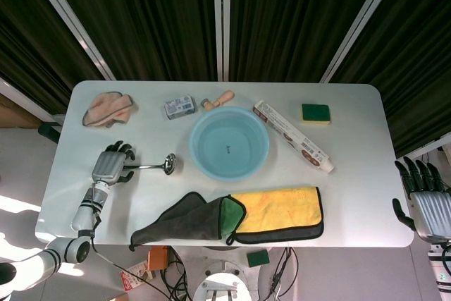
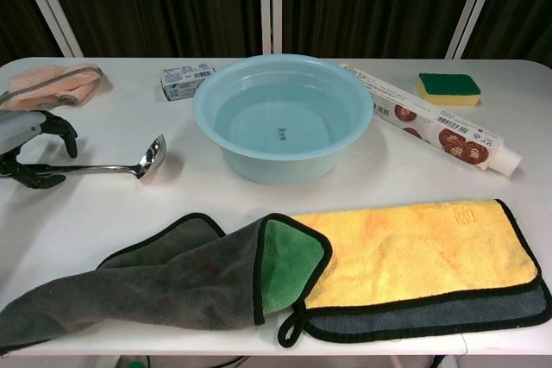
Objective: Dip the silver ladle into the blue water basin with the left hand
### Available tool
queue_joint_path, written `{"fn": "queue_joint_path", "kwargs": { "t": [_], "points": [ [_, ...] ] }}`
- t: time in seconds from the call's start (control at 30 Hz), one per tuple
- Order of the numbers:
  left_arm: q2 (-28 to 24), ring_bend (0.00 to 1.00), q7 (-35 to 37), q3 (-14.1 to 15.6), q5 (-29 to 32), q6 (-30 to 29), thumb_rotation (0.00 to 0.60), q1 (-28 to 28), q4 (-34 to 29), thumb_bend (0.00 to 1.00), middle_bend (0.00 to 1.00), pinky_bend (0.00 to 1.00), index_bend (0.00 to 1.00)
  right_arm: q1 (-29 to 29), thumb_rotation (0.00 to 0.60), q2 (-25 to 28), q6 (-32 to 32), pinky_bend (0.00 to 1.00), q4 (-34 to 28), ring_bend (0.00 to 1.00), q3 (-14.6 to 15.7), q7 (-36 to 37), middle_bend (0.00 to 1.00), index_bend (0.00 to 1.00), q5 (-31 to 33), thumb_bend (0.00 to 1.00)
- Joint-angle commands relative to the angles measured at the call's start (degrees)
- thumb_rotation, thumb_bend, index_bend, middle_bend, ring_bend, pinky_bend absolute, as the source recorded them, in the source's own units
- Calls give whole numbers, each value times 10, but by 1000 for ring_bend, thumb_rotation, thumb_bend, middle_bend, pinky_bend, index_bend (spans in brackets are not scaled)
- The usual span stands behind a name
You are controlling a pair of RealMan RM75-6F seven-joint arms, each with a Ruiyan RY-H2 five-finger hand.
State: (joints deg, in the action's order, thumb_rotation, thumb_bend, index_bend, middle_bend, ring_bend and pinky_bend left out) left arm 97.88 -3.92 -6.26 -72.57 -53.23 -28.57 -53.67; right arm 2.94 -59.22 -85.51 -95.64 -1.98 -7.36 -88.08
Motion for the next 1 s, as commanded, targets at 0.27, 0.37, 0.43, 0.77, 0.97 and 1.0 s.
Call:
{"fn": "queue_joint_path", "kwargs": {
  "t": [0.27, 0.37, 0.43, 0.77, 0.97, 1.0],
  "points": [
    [3, 89, -5, -2, 8, 4, 600, 0, 5, 321, 210, 193, 482, 1, 600, 2, 3, 0, 4, 0, -2, 7, 0, 0, 4, 429],
    [4, 89, -8, -2, 11, 7, 600, 0, 6, 330, 211, 193, 507, 1, 600, 2, 3, 0, 3, 0, -2, 7, 0, 0, 5, 428],
    [4, 89, -9, -3, 13, 8, 600, 0, 5, 334, 214, 193, 516, 1, 600, 2, 3, 0, 3, 0, -2, 7, 0, 0, 5, 428],
    [-10, 97, 24, -11, 10, -8, 600, 5, -24, 365, 259, 195, 603, 2, 600, 1, 6, 0, 3, 0, -2, 6, 0, 0, 7, 428],
    [-27, 207, 61, -16, -4, -34, 600, 13, -55, 378, 405, 302, 678, 2, 600, 1, 8, 0, 5, 0, -3, 7, 0, 0, 9, 419],
    [-32, 237, 70, -16, -7, -39, 600, 14, -61, 380, 432, 343, 690, 2, 600, 1, 8, 0, 5, 0, -2, 8, 0, 0, 9, 419]
  ]
}}
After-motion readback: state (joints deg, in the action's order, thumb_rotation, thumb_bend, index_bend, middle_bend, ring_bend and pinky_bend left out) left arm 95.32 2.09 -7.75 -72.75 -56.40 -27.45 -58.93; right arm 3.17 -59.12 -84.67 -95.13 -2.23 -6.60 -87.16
